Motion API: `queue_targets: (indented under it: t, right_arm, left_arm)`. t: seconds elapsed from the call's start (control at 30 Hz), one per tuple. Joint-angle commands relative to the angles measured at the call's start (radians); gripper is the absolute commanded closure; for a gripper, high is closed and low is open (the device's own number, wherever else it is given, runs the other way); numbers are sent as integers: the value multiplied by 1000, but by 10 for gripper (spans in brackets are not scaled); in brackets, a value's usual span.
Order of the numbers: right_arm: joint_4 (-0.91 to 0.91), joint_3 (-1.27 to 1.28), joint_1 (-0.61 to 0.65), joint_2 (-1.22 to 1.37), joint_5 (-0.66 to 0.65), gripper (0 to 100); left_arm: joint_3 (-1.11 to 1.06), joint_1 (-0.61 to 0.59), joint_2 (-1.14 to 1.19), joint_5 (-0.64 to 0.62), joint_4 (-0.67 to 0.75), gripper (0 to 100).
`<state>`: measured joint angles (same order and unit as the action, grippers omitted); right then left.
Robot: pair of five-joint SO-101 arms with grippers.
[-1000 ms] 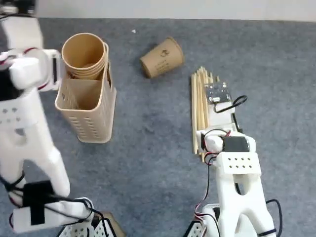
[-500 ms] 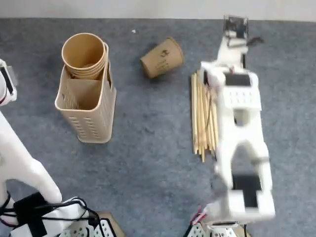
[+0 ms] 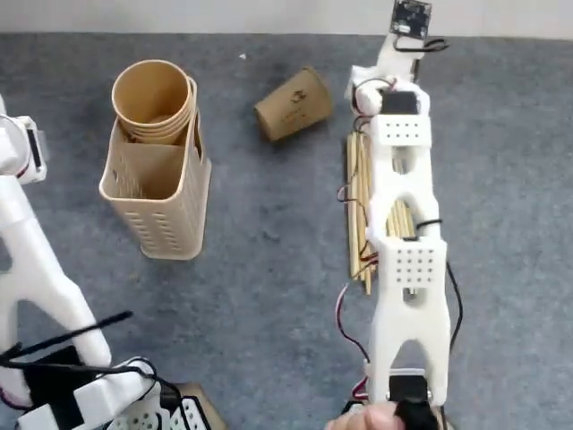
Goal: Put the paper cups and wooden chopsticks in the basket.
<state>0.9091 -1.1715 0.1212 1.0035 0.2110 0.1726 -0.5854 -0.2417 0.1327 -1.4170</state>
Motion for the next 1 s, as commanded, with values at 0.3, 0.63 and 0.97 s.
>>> queue_targets:
  t: [0.3, 0.63, 0.97]
  right_arm:
    - [590, -435, -143, 93, -198, 663]
    - [862, -499, -211, -68, -328, 858]
    - [857, 340, -194, -740, -505, 860]
  left_arm:
    - [-127, -10, -13, 9, 141, 839]
    - [-91, -7, -179, 107, -64, 839]
    - [-182, -74, 125, -66, 222, 839]
